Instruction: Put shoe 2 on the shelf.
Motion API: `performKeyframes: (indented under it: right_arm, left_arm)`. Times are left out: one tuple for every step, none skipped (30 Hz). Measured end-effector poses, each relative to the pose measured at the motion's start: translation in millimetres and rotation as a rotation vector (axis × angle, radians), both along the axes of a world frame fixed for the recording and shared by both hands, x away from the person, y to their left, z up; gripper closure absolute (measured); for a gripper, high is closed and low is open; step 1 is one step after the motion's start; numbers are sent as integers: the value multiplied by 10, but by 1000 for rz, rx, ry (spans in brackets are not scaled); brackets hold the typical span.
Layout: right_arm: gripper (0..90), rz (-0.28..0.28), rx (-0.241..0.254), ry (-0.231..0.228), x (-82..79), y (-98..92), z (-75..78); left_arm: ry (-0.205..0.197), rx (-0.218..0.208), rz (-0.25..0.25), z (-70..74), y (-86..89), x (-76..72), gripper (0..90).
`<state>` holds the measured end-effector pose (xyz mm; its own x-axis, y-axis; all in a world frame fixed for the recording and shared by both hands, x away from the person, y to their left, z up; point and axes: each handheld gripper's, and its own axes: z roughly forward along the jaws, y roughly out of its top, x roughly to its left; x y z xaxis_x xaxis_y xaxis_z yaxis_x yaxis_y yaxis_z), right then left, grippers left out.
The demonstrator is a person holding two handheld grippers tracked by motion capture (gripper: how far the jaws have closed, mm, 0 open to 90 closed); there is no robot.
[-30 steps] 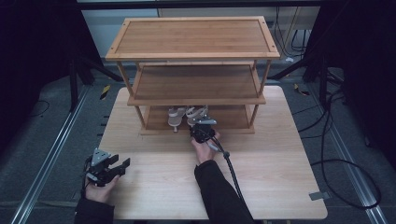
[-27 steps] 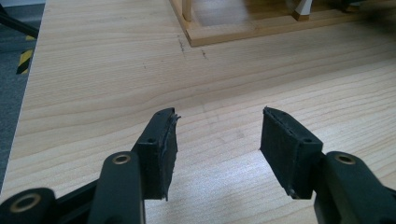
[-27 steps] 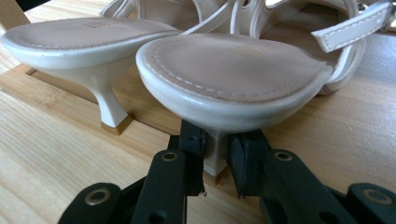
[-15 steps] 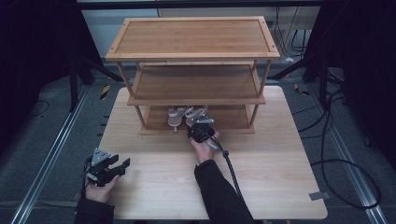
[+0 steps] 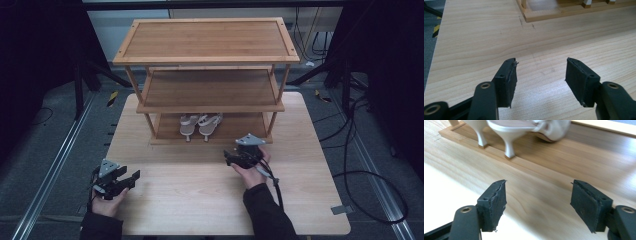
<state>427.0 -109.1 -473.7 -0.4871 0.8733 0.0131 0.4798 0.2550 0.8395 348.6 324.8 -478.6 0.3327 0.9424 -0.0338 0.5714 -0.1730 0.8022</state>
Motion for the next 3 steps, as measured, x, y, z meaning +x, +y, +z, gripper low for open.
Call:
performKeyframes:
  right_arm:
    - [280,-5,9,1,-46,-95,3]
    - [279,-12,17,2,-93,-186,2]
    - [275,-15,10,-1,-134,-278,-1]
  left_arm:
    - [5,2,-1,-5,2,4,396]
    - [9,6,0,-8,4,7,389]
    - [11,4,2,-13,3,11,384]
